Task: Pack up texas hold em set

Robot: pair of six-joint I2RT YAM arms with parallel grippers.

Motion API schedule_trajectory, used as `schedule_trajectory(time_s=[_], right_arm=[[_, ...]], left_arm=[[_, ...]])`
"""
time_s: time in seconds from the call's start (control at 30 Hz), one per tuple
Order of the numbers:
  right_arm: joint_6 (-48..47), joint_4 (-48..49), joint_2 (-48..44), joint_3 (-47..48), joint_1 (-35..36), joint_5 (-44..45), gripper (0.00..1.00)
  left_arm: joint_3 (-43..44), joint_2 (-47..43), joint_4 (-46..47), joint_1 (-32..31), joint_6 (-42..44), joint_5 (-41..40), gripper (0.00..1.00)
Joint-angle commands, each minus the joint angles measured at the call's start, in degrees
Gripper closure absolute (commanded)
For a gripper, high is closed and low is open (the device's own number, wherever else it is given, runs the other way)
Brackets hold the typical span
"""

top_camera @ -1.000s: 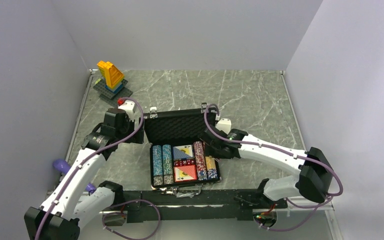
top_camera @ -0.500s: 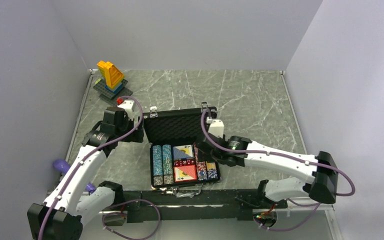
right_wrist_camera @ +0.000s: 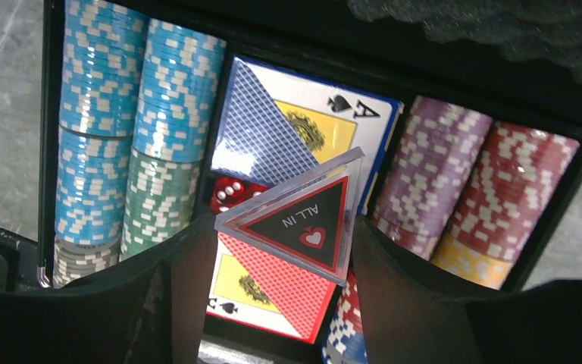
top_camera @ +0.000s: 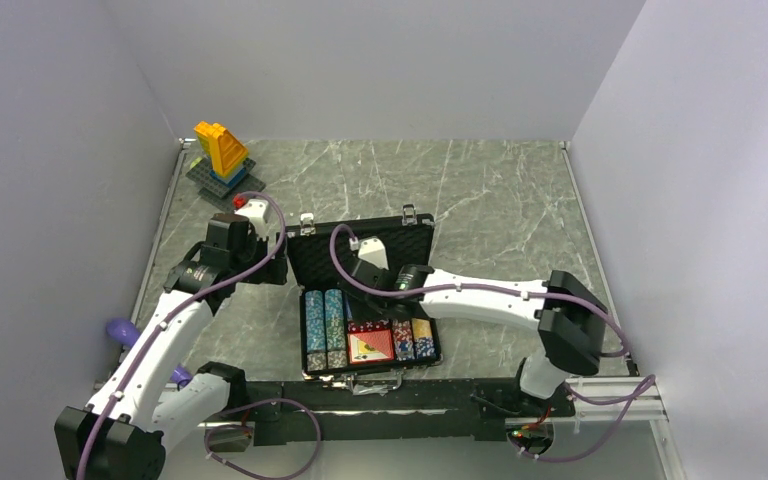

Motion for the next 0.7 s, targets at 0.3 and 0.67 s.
schedule_trajectory(time_s=[0.3, 0.67], right_arm=[[-7.5, 2.8, 8.4, 8.4, -2.5, -4.6, 0.67], [-7.7, -0.2, 11.5, 11.2, -2.5, -3.0, 0.38]], left_arm=[[1.3, 0.3, 1.5, 0.4, -0.6, -0.5, 0.04], [1.3, 0.4, 1.4, 0.6, -0.6, -0.4, 0.03]])
